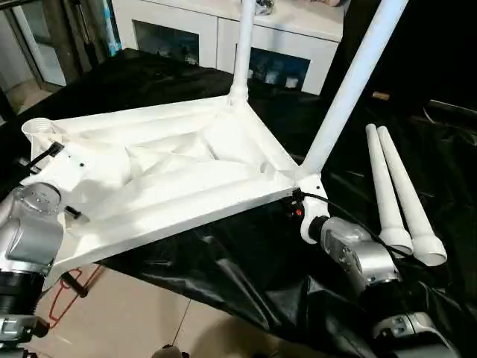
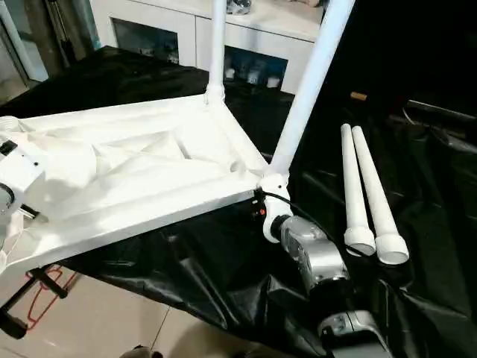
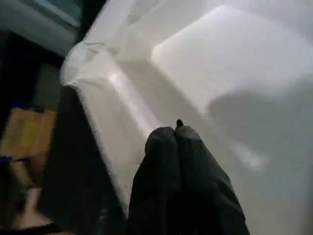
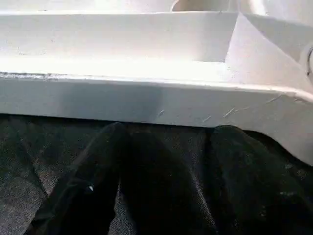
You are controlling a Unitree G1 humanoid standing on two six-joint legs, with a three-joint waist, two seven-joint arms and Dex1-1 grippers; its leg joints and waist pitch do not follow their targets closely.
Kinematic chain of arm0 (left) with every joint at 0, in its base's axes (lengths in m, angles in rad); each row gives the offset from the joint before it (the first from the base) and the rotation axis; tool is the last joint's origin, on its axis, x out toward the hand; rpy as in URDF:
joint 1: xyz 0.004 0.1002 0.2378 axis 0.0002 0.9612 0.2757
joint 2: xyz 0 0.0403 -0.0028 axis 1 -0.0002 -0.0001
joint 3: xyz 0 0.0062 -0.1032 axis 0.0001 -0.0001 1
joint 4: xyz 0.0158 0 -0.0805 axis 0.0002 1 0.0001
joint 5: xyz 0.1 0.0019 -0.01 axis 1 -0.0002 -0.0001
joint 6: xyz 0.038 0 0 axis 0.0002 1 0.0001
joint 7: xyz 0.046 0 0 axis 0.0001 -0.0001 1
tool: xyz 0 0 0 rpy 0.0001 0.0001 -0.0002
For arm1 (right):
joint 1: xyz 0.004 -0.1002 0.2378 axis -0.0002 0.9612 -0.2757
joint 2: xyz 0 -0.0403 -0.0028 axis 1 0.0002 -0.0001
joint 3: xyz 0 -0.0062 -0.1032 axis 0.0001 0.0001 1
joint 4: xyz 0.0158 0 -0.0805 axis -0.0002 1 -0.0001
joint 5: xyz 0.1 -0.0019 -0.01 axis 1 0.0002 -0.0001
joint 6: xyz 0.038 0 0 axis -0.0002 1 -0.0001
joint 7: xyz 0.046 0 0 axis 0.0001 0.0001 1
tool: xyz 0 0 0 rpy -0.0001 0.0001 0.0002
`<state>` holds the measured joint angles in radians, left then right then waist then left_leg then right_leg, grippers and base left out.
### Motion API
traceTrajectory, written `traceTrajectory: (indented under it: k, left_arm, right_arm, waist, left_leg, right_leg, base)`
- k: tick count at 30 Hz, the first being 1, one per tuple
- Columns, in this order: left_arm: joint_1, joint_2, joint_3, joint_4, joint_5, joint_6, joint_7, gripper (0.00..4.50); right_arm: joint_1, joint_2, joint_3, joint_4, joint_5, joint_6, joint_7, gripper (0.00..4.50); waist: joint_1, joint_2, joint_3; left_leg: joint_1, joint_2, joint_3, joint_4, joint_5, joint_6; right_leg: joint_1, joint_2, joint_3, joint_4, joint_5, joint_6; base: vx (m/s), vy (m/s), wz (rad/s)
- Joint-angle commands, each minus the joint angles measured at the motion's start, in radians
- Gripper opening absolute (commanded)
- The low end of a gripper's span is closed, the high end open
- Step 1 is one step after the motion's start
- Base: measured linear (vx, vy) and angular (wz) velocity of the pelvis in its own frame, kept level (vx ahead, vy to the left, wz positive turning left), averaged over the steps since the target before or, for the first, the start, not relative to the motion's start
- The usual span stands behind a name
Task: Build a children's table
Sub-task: Rotate table base
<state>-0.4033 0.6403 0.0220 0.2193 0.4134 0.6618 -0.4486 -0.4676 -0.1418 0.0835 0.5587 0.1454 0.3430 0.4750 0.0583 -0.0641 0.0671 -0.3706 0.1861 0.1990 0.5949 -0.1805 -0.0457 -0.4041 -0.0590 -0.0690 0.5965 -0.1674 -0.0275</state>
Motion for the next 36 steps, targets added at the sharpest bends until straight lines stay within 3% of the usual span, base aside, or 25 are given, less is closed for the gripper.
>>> traceTrajectory:
  k: [1,6,8,11,14,22,25,31,33,34,36]
  left_arm:
    - [0.006,-0.014,-0.031,0.006,-0.052,-0.043,-0.063,0.0]
    - [0.018,-0.025,-0.07,-0.041,-0.112,-0.009,-0.174,0.0]
    - [0.027,-0.009,-0.106,-0.063,-0.123,0.013,-0.249,0.0]
    - [0.045,0.039,-0.175,-0.088,-0.13,0.017,-0.358,0.0]
    - [0.047,0.053,-0.194,-0.104,-0.165,0.007,-0.417,0.0]
    - [0.011,0.016,-0.207,-0.234,-0.364,-0.016,-0.638,0.0]
    - [-0.046,-0.044,-0.222,-0.197,-0.395,-0.03,-0.661,0.0]
    - [-0.149,-0.113,-0.296,-0.042,-0.364,-0.119,-0.678,0.0]
    - [-0.204,-0.145,-0.324,0.053,-0.33,-0.171,-0.655,0.0]
    - [-0.225,-0.158,-0.33,0.094,-0.316,-0.193,-0.637,0.0]
    - [-0.252,-0.173,-0.337,0.147,-0.298,-0.22,-0.612,0.0]
  right_arm:
    - [-0.025,0.008,-0.012,0.036,-0.008,-0.017,-0.01,2.6]
    - [-0.051,0.018,-0.017,0.075,-0.012,-0.032,-0.016,2.33]
    - [-0.063,0.023,-0.018,0.096,-0.013,-0.041,-0.019,1.97]
    - [-0.081,0.027,-0.019,0.126,-0.014,-0.057,-0.02,1.78]
    - [-0.094,0.028,-0.02,0.145,-0.014,-0.067,-0.019,1.64]
    - [-0.117,0.022,-0.024,0.177,-0.017,-0.084,-0.009,0.98]
    - [-0.123,0.021,-0.026,0.189,-0.02,-0.093,-0.006,0.68]
    - [-0.117,0.015,-0.033,0.179,-0.021,-0.094,-0.006,0.17]
    - [-0.114,0.01,-0.039,0.176,-0.025,-0.095,-0.006,0.07]
    - [-0.114,0.008,-0.041,0.177,-0.026,-0.097,-0.005,0.07]
    - [-0.113,0.005,-0.042,0.177,-0.028,-0.098,-0.006,0.07]
  waist:
    - [-0.001,0.022,-0.066]
    - [-0.004,0.017,-0.068]
    - [-0.004,0.017,-0.07]
    - [-0.006,0.02,-0.067]
    - [-0.007,0.018,-0.066]
    - [-0.001,0.018,-0.068]
    - [0.001,0.018,-0.069]
    - [-0.01,0.011,-0.073]
    - [-0.012,0.012,-0.074]
    - [-0.01,0.024,-0.074]
    - [-0.013,0.017,-0.073]
  left_leg:
    - [0.025,0.052,-0.033,-0.08,-0.253,-0.031]
    - [0.024,0.053,-0.031,-0.078,-0.232,-0.03]
    - [0.023,0.053,-0.031,-0.077,-0.217,-0.024]
    - [0.026,0.054,-0.03,-0.079,-0.22,-0.026]
    - [0.027,0.053,-0.029,-0.08,-0.234,-0.034]
    - [0.028,0.052,-0.026,-0.079,-0.213,-0.044]
    - [0.03,0.051,-0.023,-0.076,-0.214,-0.045]
    - [0.016,0.048,-0.028,-0.074,-0.19,-0.037]
    - [0.018,0.045,-0.026,-0.07,-0.175,-0.025]
    - [0.023,0.046,-0.026,-0.07,-0.184,-0.026]
    - [0.024,0.046,-0.025,-0.071,-0.203,-0.028]
  right_leg:
    - [0.033,-0.092,0.058,-0.07,-0.285,-0.176]
    - [0.034,-0.091,0.059,-0.065,-0.261,-0.184]
    - [0.036,-0.094,0.059,-0.063,-0.249,-0.187]
    - [0.033,-0.091,0.059,-0.063,-0.255,-0.192]
    - [0.033,-0.09,0.059,-0.063,-0.264,-0.191]
    - [0.036,-0.088,0.06,-0.055,-0.223,-0.2]
    - [0.037,-0.088,0.061,-0.058,-0.225,-0.2]
    - [0.051,-0.091,0.06,-0.056,-0.231,-0.185]
    - [0.048,-0.087,0.06,-0.056,-0.208,-0.191]
    - [0.046,-0.087,0.06,-0.057,-0.213,-0.192]
    - [0.045,-0.084,0.059,-0.062,-0.225,-0.193]
  base:
    - [0.0,0.0,0.0]
    - [0.0,0.0,0.0]
    - [0.0,0.0,0.0]
    - [0.0,0.0,0.0]
    - [0.0,0.0,0.0]
    - [0.0,0.0,0.0]
    - [0.0,0.0,0.0]
    - [0.0,0.0,0.0]
    - [0.0,0.0,0.0]
    - [0.0,0.0,0.0]
    - [0.0,0.0,0.0]
